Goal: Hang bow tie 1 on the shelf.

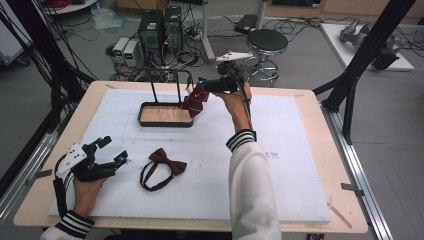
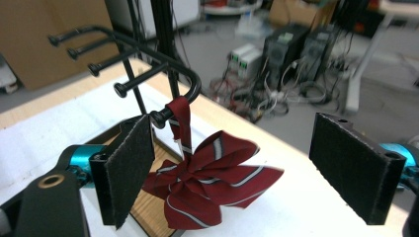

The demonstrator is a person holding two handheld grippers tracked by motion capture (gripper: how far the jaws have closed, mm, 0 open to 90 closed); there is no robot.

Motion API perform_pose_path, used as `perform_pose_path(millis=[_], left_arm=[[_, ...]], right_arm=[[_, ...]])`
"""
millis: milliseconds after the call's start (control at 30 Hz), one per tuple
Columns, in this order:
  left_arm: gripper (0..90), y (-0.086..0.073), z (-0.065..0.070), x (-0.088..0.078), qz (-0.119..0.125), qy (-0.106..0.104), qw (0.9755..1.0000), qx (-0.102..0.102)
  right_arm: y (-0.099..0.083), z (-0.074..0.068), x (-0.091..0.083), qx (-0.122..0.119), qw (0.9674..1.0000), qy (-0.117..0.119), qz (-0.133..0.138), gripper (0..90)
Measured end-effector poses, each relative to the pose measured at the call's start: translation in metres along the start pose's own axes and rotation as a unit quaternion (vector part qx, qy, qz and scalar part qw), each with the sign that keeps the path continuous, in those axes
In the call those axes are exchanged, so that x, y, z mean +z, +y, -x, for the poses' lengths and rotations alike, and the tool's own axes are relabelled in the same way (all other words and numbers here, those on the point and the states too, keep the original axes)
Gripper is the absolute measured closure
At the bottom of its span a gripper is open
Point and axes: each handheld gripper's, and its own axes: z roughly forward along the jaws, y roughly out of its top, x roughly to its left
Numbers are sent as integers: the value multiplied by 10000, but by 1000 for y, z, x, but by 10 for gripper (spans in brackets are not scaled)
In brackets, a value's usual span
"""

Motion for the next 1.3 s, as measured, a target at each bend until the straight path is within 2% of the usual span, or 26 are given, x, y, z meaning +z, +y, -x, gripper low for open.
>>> perform_pose_path(millis=[67, 100, 167, 233, 300, 333, 433, 467, 533, 633, 700, 1033, 1167, 1300], left_arm=[[140, 0, 0, 0, 2, 1, 10000, 2], [140, 0, 0, 0, 1, 3, 10000, -1], [140, 0, 0, 0, -10, 2, 10000, 3], [140, 0, 0, 0, -2, 7, 10000, -5], [140, 0, 0, 0, -1, 7, 10000, 1], [140, 0, 0, 0, -6, 8, 10000, 9], [140, 0, 1, 0, -7, 3, 10000, 19], [139, 0, 1, 0, -11, 0, 10000, 24], [140, 0, 1, 0, -5, 3, 10000, 11], [140, 0, 1, 0, -8, 6, 10000, 9], [140, 0, 0, 0, -6, 11, 10000, 7], [140, 1, -1, 1, -66, 3, 10000, -67], [139, 1, -2, 1, -84, -3, 9999, -76], [140, 1, -2, 1, -75, -10, 9999, -106]], right_arm=[[-5, 3, -9, 2, 10000, -20, 59, 171], [-7, 6, -15, 67, 9999, 56, -66, 160], [-8, 10, -23, 104, 9999, 68, -103, 150], [-7, 11, -35, 115, 9999, 60, -6, 151], [-9, 10, -48, -12, 9995, -38, 324, 168], [-12, 9, -54, -79, 9991, -83, 401, 168], [-16, 10, -66, -72, 9998, 34, 169, 135], [-17, 11, -73, -52, 9998, 61, 203, 137], [-23, 9, -86, -171, 9982, -47, 579, 168], [-27, 8, -101, -221, 9984, -57, 508, 160], [-34, 8, -113, -220, 9969, -137, 745, 164], [-71, 2, -158, -138, 9944, -250, 1019, 163], [-91, -3, -172, -105, 9926, -303, 1172, 163], [-110, -10, -183, -69, 9892, -421, 1401, 162]])
